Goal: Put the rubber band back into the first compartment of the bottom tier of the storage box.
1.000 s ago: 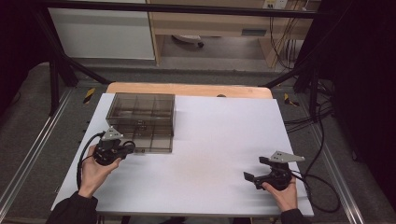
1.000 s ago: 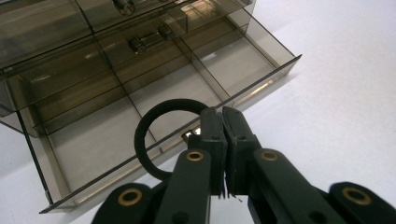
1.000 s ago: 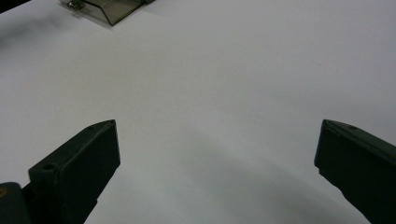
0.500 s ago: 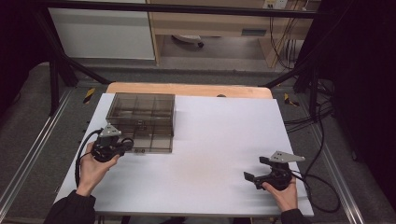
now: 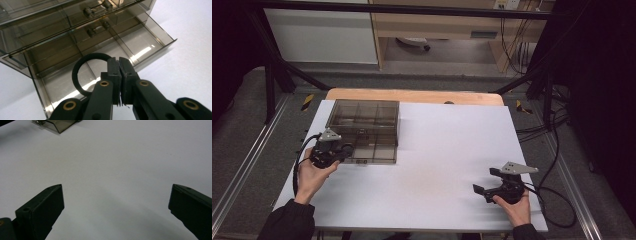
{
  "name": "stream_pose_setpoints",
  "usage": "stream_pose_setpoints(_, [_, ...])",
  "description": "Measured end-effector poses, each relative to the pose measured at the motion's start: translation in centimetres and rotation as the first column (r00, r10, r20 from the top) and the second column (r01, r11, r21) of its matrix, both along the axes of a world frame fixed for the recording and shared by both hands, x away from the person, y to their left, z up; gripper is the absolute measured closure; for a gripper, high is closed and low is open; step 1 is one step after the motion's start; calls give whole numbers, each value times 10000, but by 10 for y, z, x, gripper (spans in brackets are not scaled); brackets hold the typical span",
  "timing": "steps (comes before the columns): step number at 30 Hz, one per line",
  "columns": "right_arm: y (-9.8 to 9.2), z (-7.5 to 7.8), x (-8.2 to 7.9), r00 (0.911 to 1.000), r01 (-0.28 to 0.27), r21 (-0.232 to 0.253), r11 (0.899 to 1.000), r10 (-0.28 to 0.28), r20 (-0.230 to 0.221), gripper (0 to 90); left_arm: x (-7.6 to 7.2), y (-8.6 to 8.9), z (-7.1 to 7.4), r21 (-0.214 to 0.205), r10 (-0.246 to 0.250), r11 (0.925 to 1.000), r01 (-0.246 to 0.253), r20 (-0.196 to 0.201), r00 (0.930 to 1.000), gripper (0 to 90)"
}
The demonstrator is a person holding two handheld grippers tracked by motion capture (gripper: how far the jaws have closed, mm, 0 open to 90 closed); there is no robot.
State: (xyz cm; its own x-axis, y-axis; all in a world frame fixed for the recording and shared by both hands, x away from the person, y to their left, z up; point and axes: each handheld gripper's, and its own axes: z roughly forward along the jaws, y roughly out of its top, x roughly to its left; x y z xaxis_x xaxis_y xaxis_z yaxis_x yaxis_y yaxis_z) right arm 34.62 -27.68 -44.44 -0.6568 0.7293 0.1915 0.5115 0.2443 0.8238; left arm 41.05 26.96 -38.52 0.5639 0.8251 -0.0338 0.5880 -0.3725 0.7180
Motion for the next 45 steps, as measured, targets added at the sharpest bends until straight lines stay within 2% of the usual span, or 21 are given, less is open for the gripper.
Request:
stream_pose_setpoints(11, [0, 0, 0, 10000, -14, -13, 10000, 14, -21, 7, 14, 7, -3, 42, 396, 9992, -395, -176, 9991, 873])
stream_pose_setpoints(26, [0, 0, 0, 10000, -11, -14, 10000, 11, 1, 7, 29, 11, -16, 293, 781, 9966, -770, -392, 9962, 873])
stream_pose_setpoints(45, [0, 0, 0, 10000, -4, -4, 10000, 4, 2, 7, 33, 12, -34, 550, 942, 9943, -910, -597, 9938, 872])
